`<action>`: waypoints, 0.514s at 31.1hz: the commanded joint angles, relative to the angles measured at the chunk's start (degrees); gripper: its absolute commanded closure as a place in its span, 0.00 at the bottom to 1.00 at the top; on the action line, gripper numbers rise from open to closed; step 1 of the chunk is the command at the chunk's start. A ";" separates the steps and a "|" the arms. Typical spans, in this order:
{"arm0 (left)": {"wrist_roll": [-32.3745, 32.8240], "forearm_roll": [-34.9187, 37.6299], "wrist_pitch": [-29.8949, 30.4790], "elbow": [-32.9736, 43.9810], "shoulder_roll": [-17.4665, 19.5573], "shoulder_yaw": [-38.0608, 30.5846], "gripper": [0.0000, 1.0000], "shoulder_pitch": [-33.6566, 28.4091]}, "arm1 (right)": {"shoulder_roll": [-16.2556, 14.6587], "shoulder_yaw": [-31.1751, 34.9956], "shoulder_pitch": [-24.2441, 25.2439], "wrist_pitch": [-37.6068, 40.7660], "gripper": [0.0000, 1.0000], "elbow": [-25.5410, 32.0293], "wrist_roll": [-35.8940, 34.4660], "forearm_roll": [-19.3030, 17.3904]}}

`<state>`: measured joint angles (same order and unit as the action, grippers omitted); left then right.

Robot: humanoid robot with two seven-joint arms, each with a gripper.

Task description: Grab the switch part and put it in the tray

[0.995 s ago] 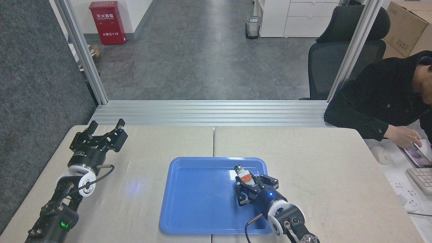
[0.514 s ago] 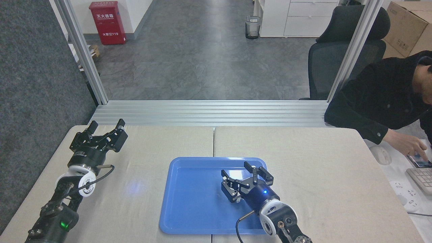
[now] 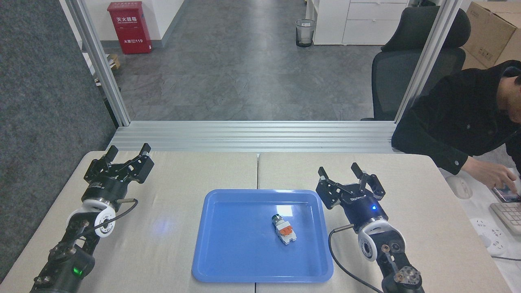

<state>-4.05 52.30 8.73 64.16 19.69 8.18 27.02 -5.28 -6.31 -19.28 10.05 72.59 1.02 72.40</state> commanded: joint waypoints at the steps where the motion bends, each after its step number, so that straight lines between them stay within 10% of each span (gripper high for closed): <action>1: 0.01 0.00 -0.03 0.00 0.00 0.00 0.00 0.05 | -9.04 11.58 -0.76 -0.29 0.00 0.63 2.14 -3.32; 16: 0.01 0.00 -0.03 0.00 0.00 0.00 0.00 -0.04 | -11.86 15.45 -0.76 0.06 0.00 1.24 3.46 -6.05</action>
<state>-4.05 52.30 8.73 64.16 19.69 8.18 27.03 -11.92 2.73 -19.94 10.16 73.02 3.99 67.76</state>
